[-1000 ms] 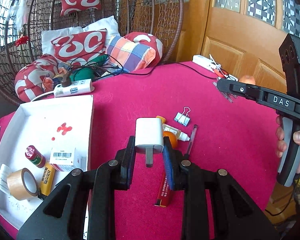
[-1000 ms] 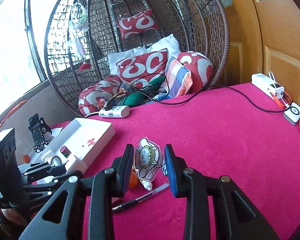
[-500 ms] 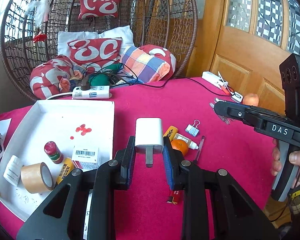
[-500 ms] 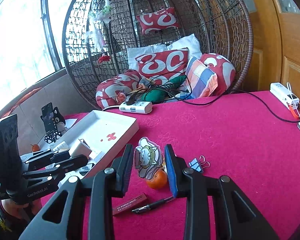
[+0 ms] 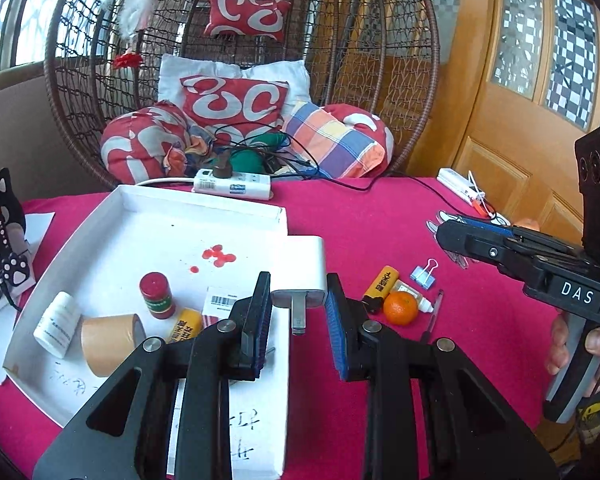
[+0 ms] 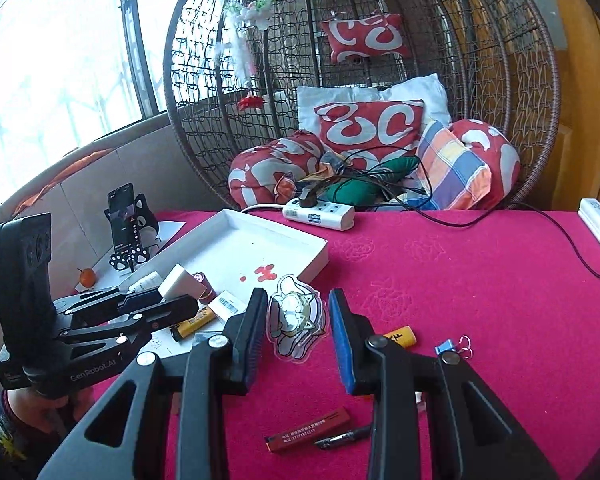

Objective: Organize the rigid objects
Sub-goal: 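Carry the plug to the tray with the left tool while the right tool carries and releases the keychain, then open both tools in the tray and move them back toward the orange and clip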

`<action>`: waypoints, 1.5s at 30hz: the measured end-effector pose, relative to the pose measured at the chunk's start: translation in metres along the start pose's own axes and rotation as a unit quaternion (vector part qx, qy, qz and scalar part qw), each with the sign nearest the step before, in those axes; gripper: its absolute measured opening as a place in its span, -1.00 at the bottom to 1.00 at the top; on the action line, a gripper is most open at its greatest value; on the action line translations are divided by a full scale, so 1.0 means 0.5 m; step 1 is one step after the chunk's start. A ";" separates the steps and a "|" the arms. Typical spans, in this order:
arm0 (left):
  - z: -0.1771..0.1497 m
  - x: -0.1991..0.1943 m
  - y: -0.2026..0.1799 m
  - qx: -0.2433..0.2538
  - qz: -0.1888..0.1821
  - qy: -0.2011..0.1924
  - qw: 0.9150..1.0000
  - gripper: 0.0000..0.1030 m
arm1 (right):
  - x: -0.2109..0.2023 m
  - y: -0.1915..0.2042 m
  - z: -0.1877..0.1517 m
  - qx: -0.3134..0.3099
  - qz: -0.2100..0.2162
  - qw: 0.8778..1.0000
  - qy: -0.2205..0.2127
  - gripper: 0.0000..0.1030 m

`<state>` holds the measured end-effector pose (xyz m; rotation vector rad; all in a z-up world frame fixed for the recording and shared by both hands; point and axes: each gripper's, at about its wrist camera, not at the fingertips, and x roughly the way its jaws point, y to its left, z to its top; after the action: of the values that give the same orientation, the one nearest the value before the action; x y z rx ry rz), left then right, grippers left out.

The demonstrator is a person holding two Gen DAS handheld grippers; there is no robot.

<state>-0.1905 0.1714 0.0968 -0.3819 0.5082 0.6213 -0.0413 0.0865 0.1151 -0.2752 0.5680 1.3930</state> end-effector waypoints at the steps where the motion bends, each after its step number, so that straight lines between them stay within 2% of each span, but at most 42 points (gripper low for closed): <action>1: 0.000 -0.003 0.010 -0.004 0.004 -0.002 1.000 -0.51 | 0.007 0.008 0.003 -0.004 0.004 1.000 0.002 -0.40; 5: 0.011 -0.023 0.063 -0.025 0.028 -0.016 0.999 -0.51 | 0.039 0.041 0.015 -0.020 0.021 0.999 0.015 -0.40; 9: 0.026 -0.053 0.133 -0.043 0.072 -0.034 0.996 -0.51 | 0.075 0.077 0.029 -0.033 0.039 0.998 0.027 -0.40; 15: 0.022 -0.068 0.223 -0.066 0.121 -0.027 0.990 -0.51 | 0.152 0.133 0.028 -0.049 0.060 0.995 0.060 -0.40; 19: 0.001 -0.060 0.249 -0.081 0.120 -0.014 0.989 -0.51 | 0.205 0.173 0.012 -0.054 0.079 0.991 0.092 -0.40; 24: -0.010 -0.042 0.250 -0.087 0.113 -0.005 0.990 -0.51 | 0.225 0.232 -0.021 -0.076 0.096 0.987 0.108 -0.40; 25: -0.010 -0.040 0.247 -0.084 0.116 -0.005 0.990 -0.48 | 0.228 0.241 -0.027 -0.080 0.095 0.986 0.109 -0.39; 27: -0.011 -0.038 0.241 -0.078 0.127 -0.006 0.989 -0.27 | 0.230 0.257 -0.040 -0.095 0.085 0.986 0.106 -0.38; 28: -0.011 -0.037 0.240 -0.077 0.132 -0.007 0.988 -0.05 | 0.230 0.261 -0.045 -0.102 0.080 0.986 0.104 -0.38; 29: -0.012 -0.037 0.238 -0.077 0.135 -0.008 0.988 0.16 | 0.230 0.264 -0.050 -0.108 0.074 0.986 0.103 -0.35; 30: -0.015 -0.037 0.237 -0.078 0.137 -0.008 0.987 0.29 | 0.228 0.265 -0.054 -0.112 0.068 0.986 0.101 -0.28; 31: -0.016 -0.038 0.238 -0.081 0.138 -0.010 0.987 0.53 | 0.225 0.264 -0.056 -0.114 0.062 0.987 0.098 0.00; 32: -0.019 -0.039 0.239 -0.085 0.139 -0.012 0.987 0.68 | 0.219 0.261 -0.058 -0.114 0.058 0.987 0.094 0.45; 33: -0.022 -0.039 0.239 -0.089 0.139 -0.014 0.986 0.71 | 0.213 0.259 -0.059 -0.113 0.055 0.988 0.088 0.63; 34: -0.025 -0.040 0.238 -0.093 0.140 -0.016 0.986 0.81 | 0.205 0.255 -0.060 -0.111 0.052 0.989 0.081 0.71; 36: -0.029 -0.041 0.236 -0.099 0.144 -0.019 0.984 1.00 | 0.189 0.247 -0.061 -0.111 0.042 0.990 0.071 0.71; 39: -0.033 -0.042 0.224 -0.099 0.144 -0.019 0.985 1.00 | 0.169 0.236 -0.062 -0.103 0.033 0.993 0.056 0.82; 40: -0.033 -0.044 0.218 -0.097 0.143 -0.020 0.985 1.00 | 0.164 0.231 -0.062 -0.100 0.031 0.993 0.054 1.00; 45: -0.027 -0.052 0.192 -0.085 0.137 -0.025 0.987 1.00 | 0.147 0.217 -0.059 -0.087 0.022 0.995 0.043 1.00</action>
<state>-0.2741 0.2255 0.0825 -0.4608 0.4654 0.9431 -0.1478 0.1525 0.0673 -0.4666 0.5269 1.4820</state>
